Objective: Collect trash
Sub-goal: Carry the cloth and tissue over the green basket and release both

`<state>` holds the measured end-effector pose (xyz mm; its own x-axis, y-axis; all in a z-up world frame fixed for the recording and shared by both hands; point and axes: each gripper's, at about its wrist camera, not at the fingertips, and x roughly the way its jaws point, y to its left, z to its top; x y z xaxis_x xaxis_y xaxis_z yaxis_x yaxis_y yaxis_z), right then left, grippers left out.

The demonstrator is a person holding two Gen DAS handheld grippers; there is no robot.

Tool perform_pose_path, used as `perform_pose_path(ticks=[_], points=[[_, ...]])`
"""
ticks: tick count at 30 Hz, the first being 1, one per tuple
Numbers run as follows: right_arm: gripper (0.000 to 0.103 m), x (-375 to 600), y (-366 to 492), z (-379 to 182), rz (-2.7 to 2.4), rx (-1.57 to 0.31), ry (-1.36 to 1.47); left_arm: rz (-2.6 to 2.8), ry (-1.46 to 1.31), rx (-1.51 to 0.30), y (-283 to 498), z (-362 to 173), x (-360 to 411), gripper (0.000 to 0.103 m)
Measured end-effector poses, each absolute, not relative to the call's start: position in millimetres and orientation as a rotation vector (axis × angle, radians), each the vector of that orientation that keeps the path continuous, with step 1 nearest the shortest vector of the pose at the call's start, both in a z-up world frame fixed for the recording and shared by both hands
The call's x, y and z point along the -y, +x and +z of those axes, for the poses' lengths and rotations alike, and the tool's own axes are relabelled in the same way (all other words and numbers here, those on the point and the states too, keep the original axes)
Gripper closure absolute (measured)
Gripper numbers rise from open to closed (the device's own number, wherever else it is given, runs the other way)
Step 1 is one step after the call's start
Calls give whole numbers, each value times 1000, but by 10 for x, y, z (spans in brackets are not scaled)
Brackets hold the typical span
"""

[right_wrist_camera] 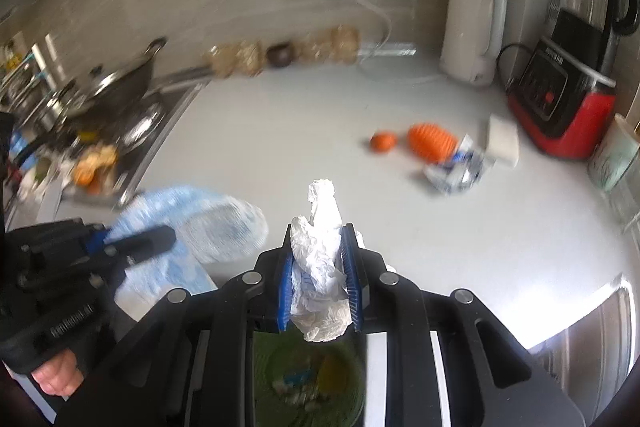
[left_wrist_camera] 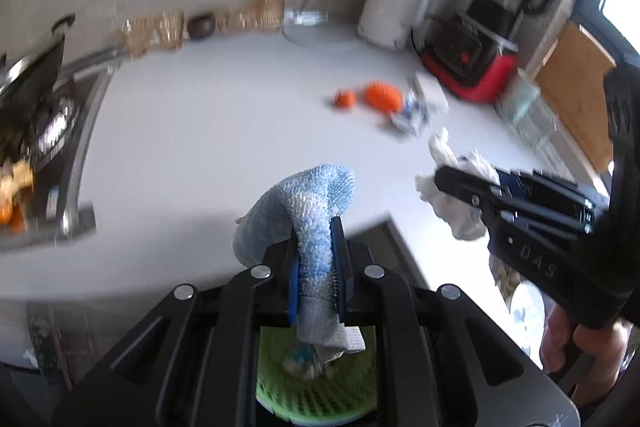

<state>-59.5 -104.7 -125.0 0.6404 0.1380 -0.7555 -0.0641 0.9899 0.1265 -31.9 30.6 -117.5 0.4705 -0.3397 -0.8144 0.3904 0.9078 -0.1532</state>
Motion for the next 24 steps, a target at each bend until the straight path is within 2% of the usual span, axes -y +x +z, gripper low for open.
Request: perform_pose_path(ticks=[7, 20, 21, 22, 23, 24], points=[[80, 959, -1004, -1393, 145, -909, 64, -475, 91, -1082, -758, -1535, -307, 90], [79, 1034, -1163, -1549, 150, -952, 65, -503, 115, -1187, -942, -1804, -232, 89], [79, 1032, -1166, -1560, 151, -955, 64, -500, 119, -1202, -951, -1837, -229, 83], [79, 1029, -1170, -1570, 152, -957, 63, -496, 120, -1209, -953, -1850, -226, 66], [79, 1029, -1172, -1580, 154, -961, 64, -483, 123, -1210, -963, -1857, -234, 56], [79, 1030, -1177, -1588, 156, -963, 64, -474, 125, -1202, -968, -1848, -237, 41]])
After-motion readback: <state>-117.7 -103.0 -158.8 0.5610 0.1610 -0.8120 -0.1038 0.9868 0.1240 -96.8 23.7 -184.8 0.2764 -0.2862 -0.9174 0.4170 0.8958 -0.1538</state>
